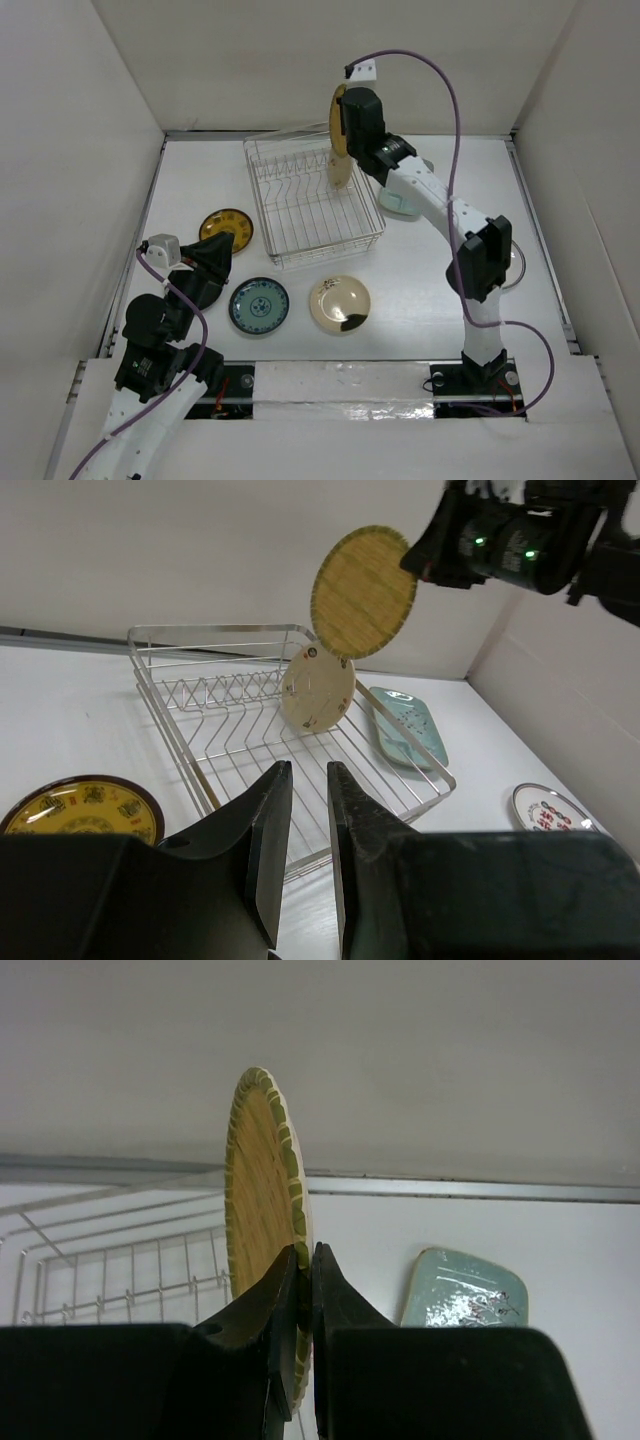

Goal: Load the plates into the dish rack

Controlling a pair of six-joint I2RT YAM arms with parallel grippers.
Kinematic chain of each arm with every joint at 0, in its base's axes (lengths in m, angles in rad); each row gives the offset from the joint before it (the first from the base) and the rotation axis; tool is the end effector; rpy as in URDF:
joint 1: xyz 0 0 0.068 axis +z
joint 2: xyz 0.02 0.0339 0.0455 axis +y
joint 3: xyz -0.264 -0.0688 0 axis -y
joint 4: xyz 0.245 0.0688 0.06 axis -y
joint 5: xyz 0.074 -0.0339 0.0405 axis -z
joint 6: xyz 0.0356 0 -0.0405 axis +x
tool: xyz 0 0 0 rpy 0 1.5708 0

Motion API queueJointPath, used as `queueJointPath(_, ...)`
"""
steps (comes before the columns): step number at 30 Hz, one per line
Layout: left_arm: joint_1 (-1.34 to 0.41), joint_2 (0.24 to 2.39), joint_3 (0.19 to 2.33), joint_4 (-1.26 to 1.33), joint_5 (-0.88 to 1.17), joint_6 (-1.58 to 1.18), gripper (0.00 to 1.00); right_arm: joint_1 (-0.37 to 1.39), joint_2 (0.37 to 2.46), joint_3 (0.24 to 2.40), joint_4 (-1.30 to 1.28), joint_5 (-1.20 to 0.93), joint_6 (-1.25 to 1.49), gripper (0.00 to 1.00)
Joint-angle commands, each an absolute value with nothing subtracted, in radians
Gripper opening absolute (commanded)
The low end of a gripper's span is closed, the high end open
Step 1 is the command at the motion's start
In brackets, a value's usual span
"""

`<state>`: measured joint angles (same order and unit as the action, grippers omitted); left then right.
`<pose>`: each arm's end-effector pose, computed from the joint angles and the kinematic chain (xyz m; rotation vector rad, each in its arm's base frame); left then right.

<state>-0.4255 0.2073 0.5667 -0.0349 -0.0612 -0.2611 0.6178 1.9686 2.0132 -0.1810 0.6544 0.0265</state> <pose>0.0680 -0.0284 0.3451 0.0502 1.2652 -0.5560 0.3921 0.2521 0.4138 -0.0132 1.6794 -0.0738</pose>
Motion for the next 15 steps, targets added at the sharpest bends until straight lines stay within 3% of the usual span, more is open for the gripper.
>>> queueJointPath(1,-0.431,0.206,0.572,0.002,-0.066,-0.252,0.18,0.624,2.049,2.193,-0.242,0.712,-0.044,0.00)
queueJointPath(6,-0.431,0.204,0.572,0.002,-0.066,-0.253,0.18,0.646,2.151,2.283,-0.307,0.712,-0.051,0.00)
queueJointPath(15,-0.431,0.204,0.572,0.002,-0.063,-0.253,0.18,0.701,2.229,2.195,-0.304,0.692,-0.002,0.00)
